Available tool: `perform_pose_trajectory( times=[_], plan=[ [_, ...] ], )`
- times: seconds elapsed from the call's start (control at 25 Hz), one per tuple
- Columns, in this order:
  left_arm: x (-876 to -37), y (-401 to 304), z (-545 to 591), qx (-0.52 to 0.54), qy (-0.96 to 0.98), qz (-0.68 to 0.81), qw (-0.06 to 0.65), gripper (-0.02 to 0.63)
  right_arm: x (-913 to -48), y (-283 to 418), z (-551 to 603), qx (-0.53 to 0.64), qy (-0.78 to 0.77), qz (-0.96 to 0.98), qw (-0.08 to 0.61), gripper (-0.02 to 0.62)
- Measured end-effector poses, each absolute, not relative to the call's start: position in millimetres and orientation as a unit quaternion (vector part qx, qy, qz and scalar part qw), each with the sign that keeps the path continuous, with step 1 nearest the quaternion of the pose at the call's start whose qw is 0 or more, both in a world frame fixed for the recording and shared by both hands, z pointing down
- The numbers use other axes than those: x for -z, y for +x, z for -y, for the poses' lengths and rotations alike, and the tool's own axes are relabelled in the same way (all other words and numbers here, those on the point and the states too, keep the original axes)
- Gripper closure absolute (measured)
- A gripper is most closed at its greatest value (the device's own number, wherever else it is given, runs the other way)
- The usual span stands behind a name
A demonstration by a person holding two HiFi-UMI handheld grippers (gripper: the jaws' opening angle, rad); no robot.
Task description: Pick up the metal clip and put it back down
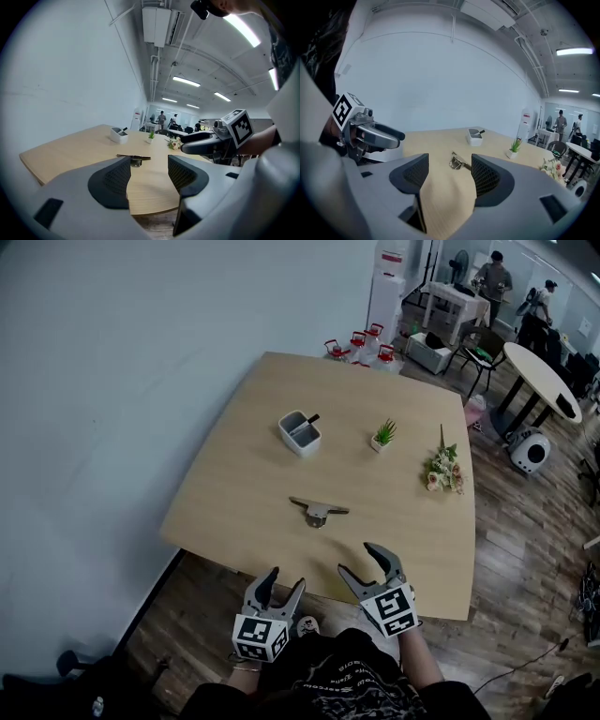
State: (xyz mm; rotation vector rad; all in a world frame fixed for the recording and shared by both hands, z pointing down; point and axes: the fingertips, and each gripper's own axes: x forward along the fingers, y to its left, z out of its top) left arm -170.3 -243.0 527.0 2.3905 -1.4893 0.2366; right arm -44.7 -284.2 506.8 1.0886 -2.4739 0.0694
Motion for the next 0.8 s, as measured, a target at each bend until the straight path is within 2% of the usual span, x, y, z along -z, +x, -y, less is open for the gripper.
perform_pose_trajectory(
  times=[0.32, 0.52, 0.8],
  plan=[
    [-541.2, -196.3, 241.7, -0.093, 0.808, 0.551, 0.186, 0.353, -519.2, -81.3, 334.7, -0.007, 0.342, 0.905, 0.252, 0.319],
    [-543.2, -211.5, 239.2, -0.096, 0.787, 0.577, 0.197, 0.353, -539.2, -103.5, 363.4, 0.072, 0.31, 0.893, 0.318, 0.339],
    [-545.2, -238.6, 234.4, -0.097, 0.748, 0.621, 0.212, 0.353, -583.3, -127.2, 400.6, 0.11, 0.262, 0.875, 0.392, 0.352]
  ],
)
